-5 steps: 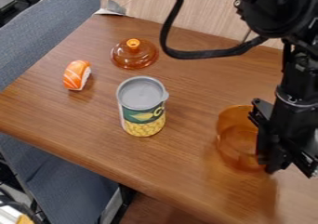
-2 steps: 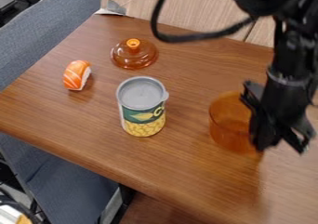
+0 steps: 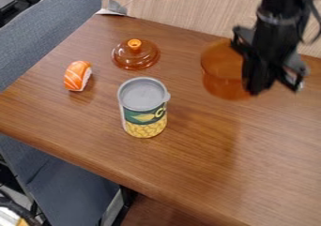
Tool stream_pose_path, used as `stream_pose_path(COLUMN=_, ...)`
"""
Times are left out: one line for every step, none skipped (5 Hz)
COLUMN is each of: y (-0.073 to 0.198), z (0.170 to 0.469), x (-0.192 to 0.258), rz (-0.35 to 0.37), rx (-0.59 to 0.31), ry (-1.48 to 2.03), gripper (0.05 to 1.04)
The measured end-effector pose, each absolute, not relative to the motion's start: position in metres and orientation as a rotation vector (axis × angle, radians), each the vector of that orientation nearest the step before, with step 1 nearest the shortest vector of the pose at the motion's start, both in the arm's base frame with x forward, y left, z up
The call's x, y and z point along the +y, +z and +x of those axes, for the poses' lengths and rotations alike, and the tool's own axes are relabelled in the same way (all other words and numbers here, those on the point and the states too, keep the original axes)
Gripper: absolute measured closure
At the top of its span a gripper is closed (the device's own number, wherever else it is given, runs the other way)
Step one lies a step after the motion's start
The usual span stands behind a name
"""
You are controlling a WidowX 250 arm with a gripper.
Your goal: Move the transparent basket next to its lid
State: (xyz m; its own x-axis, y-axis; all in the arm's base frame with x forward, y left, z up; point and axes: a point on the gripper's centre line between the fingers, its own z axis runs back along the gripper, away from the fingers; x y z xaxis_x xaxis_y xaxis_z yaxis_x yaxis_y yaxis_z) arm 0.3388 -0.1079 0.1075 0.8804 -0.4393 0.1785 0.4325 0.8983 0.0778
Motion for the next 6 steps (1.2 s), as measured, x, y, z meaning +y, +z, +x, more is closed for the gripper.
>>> stream_pose_path(y=0.126, z=0.361, x=-0.085, rz=0.063, rx=-0.242, ry=-0.366, gripper=0.999)
stream_pose_path(y=0.121, z=0.372, x=-0.065, rz=0.092, rx=-0.235, ry=-0.312, gripper=0.999)
stream_pose_path(y=0.119, z=0.376, x=-0.04, rz=0.118, rx=-0.224, ry=-0.246, gripper=0.999)
stream_pose_path(y=0.099, z=0.371, x=-0.016, rz=0.134, rx=-0.163, ry=-0.191, gripper=0.999)
stream_pose_path(y=0.085, z=0.367, x=-0.003, rz=0.132, rx=-0.13, ry=-0.158, gripper=1.0)
stream_pose_path(y=0.07, z=0.362, x=0.006, rz=0.113, rx=-0.087, ry=-0.13, gripper=1.0)
